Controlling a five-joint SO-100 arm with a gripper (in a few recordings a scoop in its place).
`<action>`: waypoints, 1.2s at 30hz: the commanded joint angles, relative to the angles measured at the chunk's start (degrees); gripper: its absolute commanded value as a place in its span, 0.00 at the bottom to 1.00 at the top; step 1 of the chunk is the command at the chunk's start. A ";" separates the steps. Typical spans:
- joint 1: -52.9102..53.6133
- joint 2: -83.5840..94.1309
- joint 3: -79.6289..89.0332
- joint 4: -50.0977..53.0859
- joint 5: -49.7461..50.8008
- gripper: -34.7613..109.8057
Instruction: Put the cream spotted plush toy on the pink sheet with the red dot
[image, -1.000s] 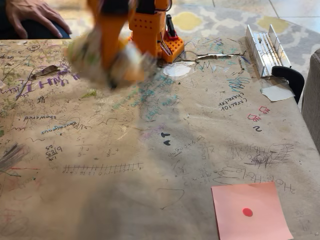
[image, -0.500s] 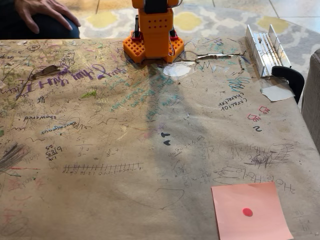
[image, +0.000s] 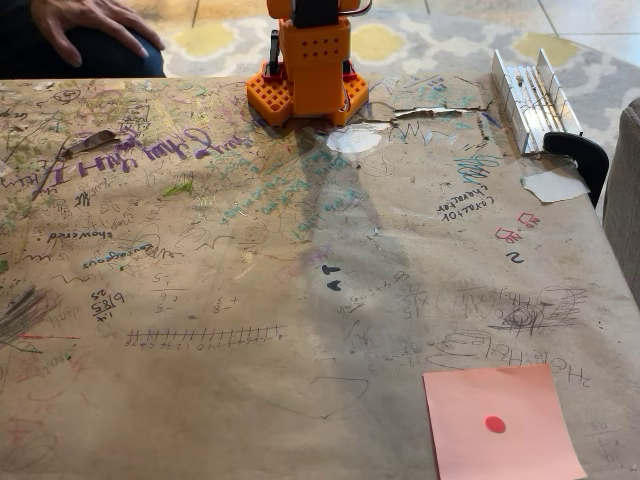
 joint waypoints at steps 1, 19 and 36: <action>1.49 -11.60 1.14 2.02 -2.72 0.50; 7.82 54.93 72.77 -13.10 -16.61 0.42; 6.24 84.20 110.13 -23.64 -12.66 0.43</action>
